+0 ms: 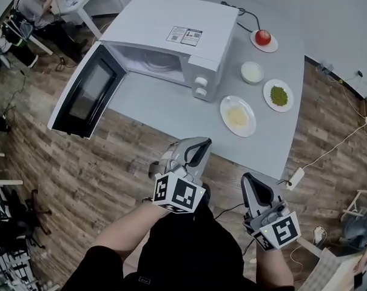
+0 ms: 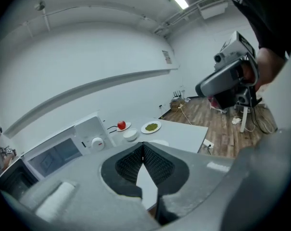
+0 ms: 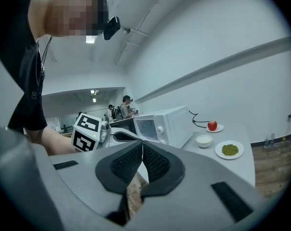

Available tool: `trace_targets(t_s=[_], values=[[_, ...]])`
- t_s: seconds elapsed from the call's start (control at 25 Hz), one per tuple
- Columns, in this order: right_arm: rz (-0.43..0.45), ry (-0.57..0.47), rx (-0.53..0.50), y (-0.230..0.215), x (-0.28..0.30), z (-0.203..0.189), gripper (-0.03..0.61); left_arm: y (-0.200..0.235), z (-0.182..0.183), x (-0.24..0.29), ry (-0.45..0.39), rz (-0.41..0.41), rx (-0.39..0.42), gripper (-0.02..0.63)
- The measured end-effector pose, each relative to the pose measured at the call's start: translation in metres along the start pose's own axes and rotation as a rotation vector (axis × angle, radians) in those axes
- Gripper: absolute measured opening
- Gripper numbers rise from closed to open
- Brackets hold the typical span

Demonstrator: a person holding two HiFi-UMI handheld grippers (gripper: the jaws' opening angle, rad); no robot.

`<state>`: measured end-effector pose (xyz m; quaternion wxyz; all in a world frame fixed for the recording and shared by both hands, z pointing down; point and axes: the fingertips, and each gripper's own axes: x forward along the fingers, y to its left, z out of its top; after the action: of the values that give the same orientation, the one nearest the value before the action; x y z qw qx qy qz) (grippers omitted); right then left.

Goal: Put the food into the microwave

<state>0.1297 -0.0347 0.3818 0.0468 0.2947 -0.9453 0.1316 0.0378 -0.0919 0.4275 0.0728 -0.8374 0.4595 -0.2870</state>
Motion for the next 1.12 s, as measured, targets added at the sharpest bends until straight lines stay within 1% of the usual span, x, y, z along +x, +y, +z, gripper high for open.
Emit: trace_targets(t_s=[0.2,0.32,0.4,0.52,0.84,0.92,1.12], values=[[-0.028,-0.005,0.034,-0.018,0.000,-0.008,0.014,-0.021,-0.008,0.042,0.047,-0.070,0.121,0.008],[-0.048,-0.006,0.045,-0.028,0.002,-0.014,0.014,-0.032,-0.015,0.060,0.065,-0.116,0.180,0.008],[-0.062,-0.003,0.043,-0.035,0.004,-0.020,0.014,-0.037,-0.019,0.071,0.075,-0.143,0.211,0.008],[-0.090,0.013,0.020,-0.050,0.010,-0.033,0.014,-0.042,-0.026,0.086,0.083,-0.158,0.263,0.008],[-0.119,0.040,-0.011,-0.081,0.033,-0.060,0.014,-0.059,-0.042,0.119,0.103,-0.196,0.298,0.008],[-0.129,0.042,-0.012,-0.088,0.035,-0.066,0.014,-0.065,-0.047,0.127,0.111,-0.210,0.323,0.008],[-0.142,0.045,-0.010,-0.096,0.034,-0.075,0.014,-0.074,-0.057,0.146,0.133,-0.233,0.423,0.009]])
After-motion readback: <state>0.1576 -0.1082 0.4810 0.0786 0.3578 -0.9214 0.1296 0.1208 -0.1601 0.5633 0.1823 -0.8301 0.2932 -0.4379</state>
